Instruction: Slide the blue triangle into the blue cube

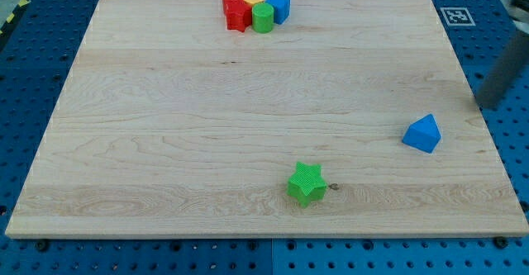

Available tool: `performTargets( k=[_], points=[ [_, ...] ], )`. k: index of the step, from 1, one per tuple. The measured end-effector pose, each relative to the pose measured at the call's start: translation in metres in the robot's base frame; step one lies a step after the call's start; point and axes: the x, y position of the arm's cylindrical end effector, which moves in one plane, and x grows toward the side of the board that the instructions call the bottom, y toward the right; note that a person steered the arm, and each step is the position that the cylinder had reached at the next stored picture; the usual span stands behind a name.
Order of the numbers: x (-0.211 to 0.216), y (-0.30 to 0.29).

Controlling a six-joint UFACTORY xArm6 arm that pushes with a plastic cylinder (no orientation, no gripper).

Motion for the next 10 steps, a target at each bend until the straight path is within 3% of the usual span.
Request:
performTargets(
  k=[1, 2, 3, 4, 5, 6, 8, 9, 10],
  points=[
    [0.062, -0.006],
    [0.079, -0.069],
    [0.056, -0.118],
    [-0.011, -0.128],
    [-0.029, -0.128],
    [-0.028, -0.124],
    [0.029, -0.127],
    [0.029, -0.165],
    [-0.019, -0.191]
  ],
)
